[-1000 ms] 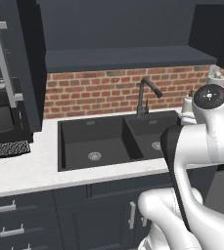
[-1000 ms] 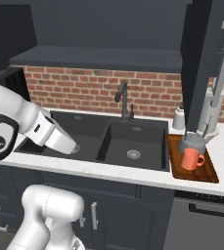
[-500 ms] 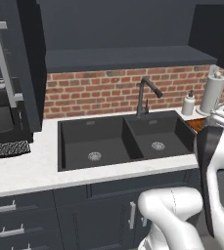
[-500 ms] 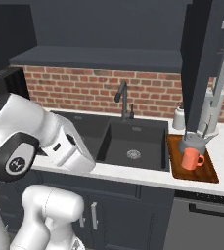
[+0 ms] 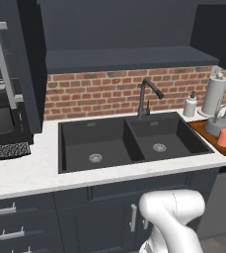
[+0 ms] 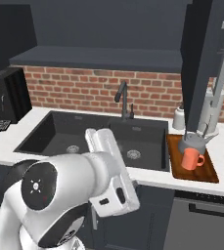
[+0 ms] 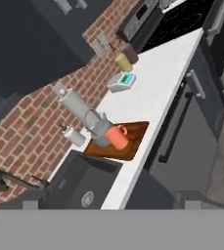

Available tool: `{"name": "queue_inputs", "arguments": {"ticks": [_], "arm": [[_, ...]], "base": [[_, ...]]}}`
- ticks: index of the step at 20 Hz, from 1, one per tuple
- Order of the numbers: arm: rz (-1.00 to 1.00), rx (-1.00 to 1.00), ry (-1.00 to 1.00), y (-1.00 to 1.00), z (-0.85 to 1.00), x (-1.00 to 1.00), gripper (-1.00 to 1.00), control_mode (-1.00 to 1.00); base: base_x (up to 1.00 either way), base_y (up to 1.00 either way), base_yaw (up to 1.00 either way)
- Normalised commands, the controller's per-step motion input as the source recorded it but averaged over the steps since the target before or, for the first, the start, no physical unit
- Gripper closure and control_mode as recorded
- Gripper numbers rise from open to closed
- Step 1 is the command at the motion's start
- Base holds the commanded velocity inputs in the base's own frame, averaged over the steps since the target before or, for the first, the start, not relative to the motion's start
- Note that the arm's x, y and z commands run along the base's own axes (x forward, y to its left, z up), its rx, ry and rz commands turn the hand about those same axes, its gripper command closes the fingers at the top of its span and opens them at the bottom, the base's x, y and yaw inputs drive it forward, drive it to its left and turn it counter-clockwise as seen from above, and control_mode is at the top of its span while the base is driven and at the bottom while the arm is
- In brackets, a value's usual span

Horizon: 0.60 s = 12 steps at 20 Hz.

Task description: Pick the kettle from the counter and place it on the tray. Then pick the mug from the cabinet and place it on the tray. Then close the cabinet doors.

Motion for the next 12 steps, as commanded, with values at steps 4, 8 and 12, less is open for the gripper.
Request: {"name": "queue_inputs", "arguments": {"ticks": [4,8,12], "arm": [[-0.09,0.23,-0.46,-0.81,0.00,-0.51,-1.00,-1.00],[-0.08,0.24,-0.40,-0.71,0.00,-0.31,-1.00,-1.00],[-0.03,0.20,-0.28,-0.45,0.00,-0.03,-1.00,-1.00]], "base": [[0.00,0.00,0.00],[0.00,0.00,0.00],[0.00,0.00,0.00]]}}
